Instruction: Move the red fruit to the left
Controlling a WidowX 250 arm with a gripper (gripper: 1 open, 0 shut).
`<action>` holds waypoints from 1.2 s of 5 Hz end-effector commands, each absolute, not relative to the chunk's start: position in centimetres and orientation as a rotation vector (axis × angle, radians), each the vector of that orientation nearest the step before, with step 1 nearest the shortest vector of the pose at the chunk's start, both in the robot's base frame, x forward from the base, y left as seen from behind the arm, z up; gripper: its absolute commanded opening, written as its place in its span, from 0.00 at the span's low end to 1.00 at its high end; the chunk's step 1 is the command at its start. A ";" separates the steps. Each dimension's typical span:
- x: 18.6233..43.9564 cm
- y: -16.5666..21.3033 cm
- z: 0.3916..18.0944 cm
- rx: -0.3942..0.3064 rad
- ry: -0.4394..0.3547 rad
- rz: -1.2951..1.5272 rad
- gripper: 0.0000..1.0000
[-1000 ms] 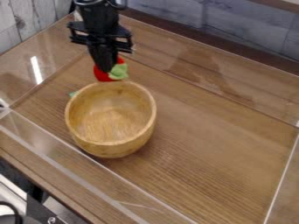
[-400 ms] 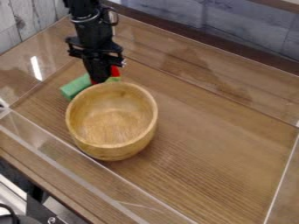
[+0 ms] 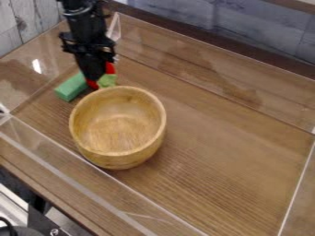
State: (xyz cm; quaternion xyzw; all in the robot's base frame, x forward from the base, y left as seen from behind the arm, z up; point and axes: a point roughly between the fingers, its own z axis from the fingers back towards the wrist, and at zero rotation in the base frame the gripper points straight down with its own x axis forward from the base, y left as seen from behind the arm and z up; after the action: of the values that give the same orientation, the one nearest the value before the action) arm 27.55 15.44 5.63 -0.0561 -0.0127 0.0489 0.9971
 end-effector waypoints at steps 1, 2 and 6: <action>28.3 17.8 7.6 -0.093 -0.077 0.102 1.00; 28.2 19.7 8.2 -0.099 -0.080 0.129 1.00; 27.5 21.9 9.7 -0.156 -0.093 0.108 1.00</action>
State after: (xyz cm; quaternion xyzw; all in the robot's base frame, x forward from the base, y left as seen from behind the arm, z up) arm 27.35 21.34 7.95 -0.0941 -0.0236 0.0544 0.9938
